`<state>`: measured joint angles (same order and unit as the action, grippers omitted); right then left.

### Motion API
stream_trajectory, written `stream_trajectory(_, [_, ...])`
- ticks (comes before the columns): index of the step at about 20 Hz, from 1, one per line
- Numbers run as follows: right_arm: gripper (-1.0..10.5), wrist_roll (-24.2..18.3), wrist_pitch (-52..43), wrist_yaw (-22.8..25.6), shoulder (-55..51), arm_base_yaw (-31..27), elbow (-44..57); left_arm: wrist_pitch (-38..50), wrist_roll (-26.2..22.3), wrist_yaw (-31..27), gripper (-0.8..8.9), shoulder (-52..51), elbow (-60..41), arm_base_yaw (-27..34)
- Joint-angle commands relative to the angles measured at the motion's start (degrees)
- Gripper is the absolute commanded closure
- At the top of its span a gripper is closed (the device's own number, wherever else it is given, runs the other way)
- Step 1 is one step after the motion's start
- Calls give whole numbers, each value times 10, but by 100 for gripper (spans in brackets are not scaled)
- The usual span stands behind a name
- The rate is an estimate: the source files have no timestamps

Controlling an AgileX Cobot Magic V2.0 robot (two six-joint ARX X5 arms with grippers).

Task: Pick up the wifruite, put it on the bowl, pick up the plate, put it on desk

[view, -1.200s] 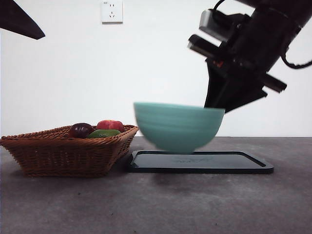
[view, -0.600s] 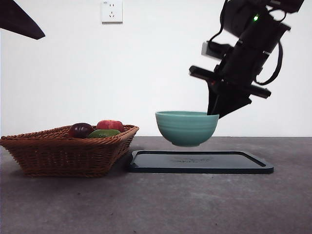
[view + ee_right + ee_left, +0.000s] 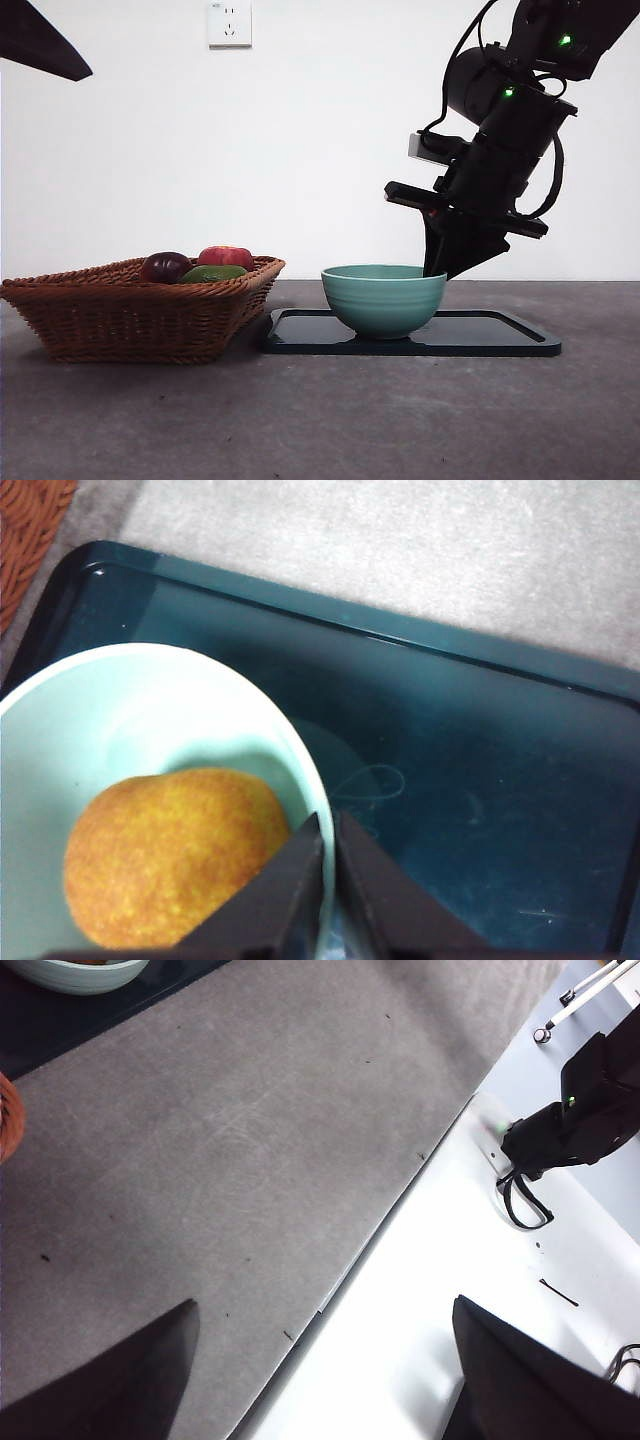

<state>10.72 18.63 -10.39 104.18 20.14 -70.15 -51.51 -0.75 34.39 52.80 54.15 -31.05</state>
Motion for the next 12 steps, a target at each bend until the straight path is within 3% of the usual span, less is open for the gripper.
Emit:
stream_trajectory(1, [938,-3,-5,0,12,2,-15,2,-8,2,408,3,4,-5])
stream_trajectory(3, [908,-3,-5,0,12,2,-15,2,-8,2,408,3,4,-5])
stream_trajectory(5, [795,-2,-5,0,12,2,-15,3,-8,2,408,3,4,-5])
stream_trajectory(12, [787,4,-1,15,-59,-1,-21,3,-14,2,408,3,4,-5])
